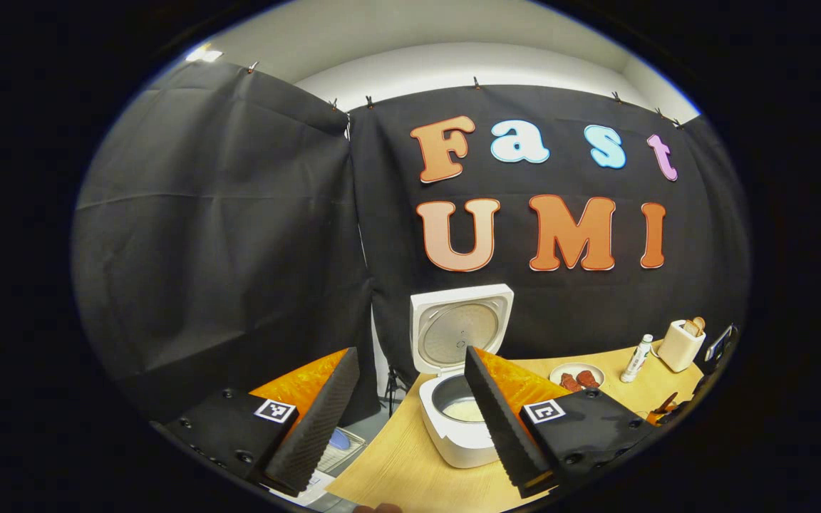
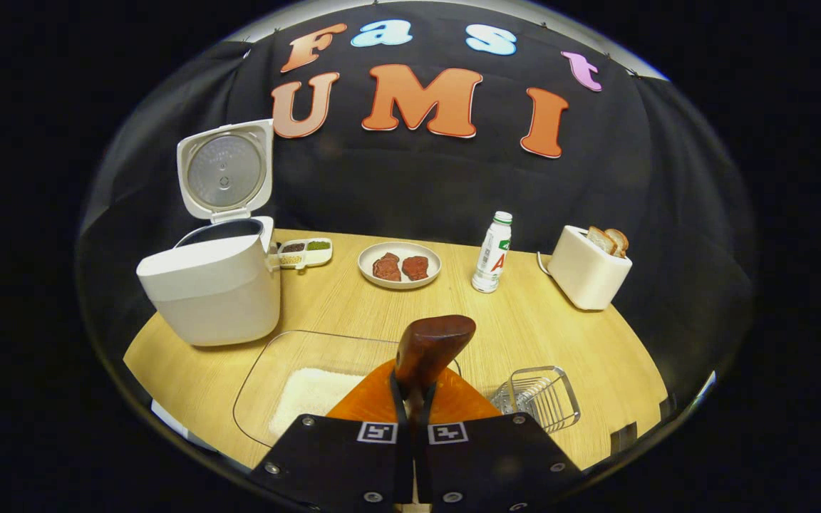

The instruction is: Close the left gripper, press the button to open the rice cooker; take a wooden spoon from the chopstick holder with the right hand, scoop a spoonful of rice and pour it into the rice cooker, then put the wooden spoon back into the chopstick holder.

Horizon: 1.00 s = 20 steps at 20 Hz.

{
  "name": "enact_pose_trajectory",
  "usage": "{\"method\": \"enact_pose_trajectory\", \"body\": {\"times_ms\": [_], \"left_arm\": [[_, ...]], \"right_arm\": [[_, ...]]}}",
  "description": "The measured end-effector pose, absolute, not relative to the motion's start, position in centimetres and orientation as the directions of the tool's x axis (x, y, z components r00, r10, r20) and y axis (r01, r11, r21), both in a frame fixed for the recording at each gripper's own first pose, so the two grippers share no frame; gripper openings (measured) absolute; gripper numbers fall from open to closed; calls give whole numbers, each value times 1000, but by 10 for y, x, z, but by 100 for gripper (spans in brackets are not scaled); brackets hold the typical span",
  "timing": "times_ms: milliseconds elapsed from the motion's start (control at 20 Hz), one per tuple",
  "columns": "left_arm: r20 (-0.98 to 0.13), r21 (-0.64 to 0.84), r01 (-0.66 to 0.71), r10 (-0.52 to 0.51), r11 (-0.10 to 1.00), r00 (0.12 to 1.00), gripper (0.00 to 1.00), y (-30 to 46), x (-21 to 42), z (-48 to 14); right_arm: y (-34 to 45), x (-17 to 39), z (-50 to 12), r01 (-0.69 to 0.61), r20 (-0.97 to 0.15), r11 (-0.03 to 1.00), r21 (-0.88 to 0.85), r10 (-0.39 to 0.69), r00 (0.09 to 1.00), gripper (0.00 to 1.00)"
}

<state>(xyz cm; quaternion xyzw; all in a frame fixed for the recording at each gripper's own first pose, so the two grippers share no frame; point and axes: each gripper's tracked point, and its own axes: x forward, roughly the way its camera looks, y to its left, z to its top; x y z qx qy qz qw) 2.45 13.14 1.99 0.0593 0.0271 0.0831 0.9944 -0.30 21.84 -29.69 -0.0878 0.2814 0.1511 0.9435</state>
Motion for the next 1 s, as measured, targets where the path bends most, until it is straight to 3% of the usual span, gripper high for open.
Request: {"method": "enact_pose_trajectory", "body": {"times_ms": [150,450,800,1000], "left_arm": [[-51,121,-159,166,980,985,100,134,26,17],[-69,106,-160,167,982,983,100,142,27,11],[-80,99,-173,181,980,980,100,151,27,6],[-85,97,-169,177,981,981,100,151,28,5]], "right_arm": [[223,-7,-301,-331,-562,940,-83,230,795,1],[240,-17,-312,-237,-602,958,159,284,747,1],[247,-10,-325,-43,-641,904,425,335,691,1],[242,-5,-335,100,-654,824,557,362,664,0]]}}
